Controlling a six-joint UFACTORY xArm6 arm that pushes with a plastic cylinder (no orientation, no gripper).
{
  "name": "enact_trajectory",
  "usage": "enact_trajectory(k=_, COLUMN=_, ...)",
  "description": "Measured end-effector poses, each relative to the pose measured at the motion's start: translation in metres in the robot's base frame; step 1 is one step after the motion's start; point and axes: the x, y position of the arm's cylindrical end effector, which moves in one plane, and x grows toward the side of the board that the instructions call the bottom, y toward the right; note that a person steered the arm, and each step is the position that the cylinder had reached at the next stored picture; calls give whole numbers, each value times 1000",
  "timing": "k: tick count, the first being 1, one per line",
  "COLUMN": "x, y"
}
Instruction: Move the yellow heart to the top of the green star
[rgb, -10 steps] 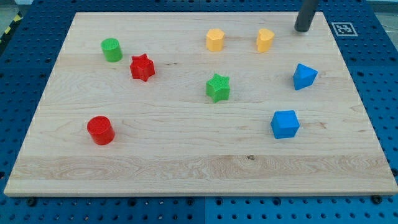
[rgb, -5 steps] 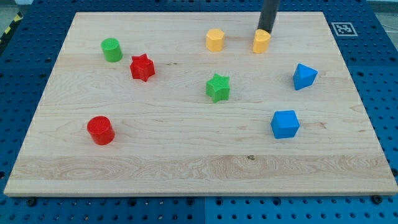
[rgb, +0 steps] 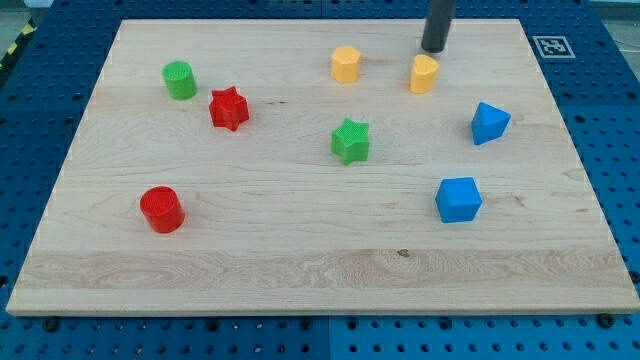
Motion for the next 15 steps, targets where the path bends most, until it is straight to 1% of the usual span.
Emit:
enact_trajectory(k=1, x=26, y=3)
enact_trajectory(k=2, x=26, y=3)
enact_trajectory(k=3, x=40, y=-2)
enact_trajectory(k=4, x=44, y=-6)
enact_trajectory(k=5, x=62, y=-19)
enact_trajectory(k=6, x=62, y=-29)
enact_trajectory(k=8, x=62, y=-77)
enact_trajectory(k=9, x=75, y=-100)
enact_trajectory(k=10, x=75, y=-100)
enact_trajectory(k=12, x=92, y=-106)
enact_trajectory(k=14, x=92, y=-82)
enact_trajectory(k=15, x=92, y=-79)
